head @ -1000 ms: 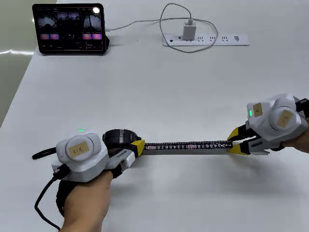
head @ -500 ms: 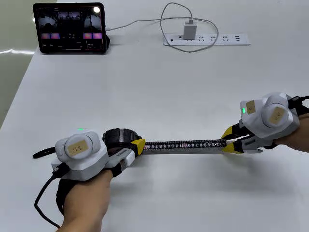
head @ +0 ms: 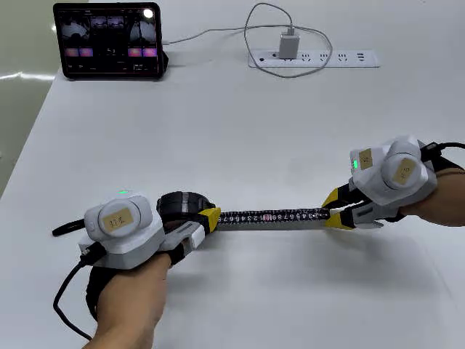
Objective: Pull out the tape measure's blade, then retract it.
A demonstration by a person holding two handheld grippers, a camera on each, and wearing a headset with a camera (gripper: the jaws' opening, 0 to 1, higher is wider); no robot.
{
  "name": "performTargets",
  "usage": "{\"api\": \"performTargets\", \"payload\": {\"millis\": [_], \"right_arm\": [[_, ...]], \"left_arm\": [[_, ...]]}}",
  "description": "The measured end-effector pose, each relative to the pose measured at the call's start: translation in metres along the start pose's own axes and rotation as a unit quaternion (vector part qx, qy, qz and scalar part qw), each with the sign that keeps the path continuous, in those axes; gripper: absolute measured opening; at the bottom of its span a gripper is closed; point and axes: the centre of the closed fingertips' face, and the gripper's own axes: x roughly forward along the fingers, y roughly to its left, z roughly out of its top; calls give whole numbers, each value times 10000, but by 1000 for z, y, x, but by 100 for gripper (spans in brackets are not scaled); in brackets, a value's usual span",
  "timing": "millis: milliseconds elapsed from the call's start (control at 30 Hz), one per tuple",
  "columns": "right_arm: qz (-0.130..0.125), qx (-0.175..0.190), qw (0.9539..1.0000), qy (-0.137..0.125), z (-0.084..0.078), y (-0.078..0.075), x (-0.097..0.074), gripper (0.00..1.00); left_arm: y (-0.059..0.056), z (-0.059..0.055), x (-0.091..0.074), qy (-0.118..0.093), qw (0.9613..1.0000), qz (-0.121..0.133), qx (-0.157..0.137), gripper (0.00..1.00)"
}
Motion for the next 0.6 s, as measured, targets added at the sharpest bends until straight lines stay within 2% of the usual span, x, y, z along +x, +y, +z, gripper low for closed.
{"api": "performTargets", "payload": {"millis": [600], "right_arm": [[44, -12, 9999, -152, 17, -2, 11, 10]], "left_arm": [[1, 0, 0, 8, 10000, -41, -71, 58]]}}
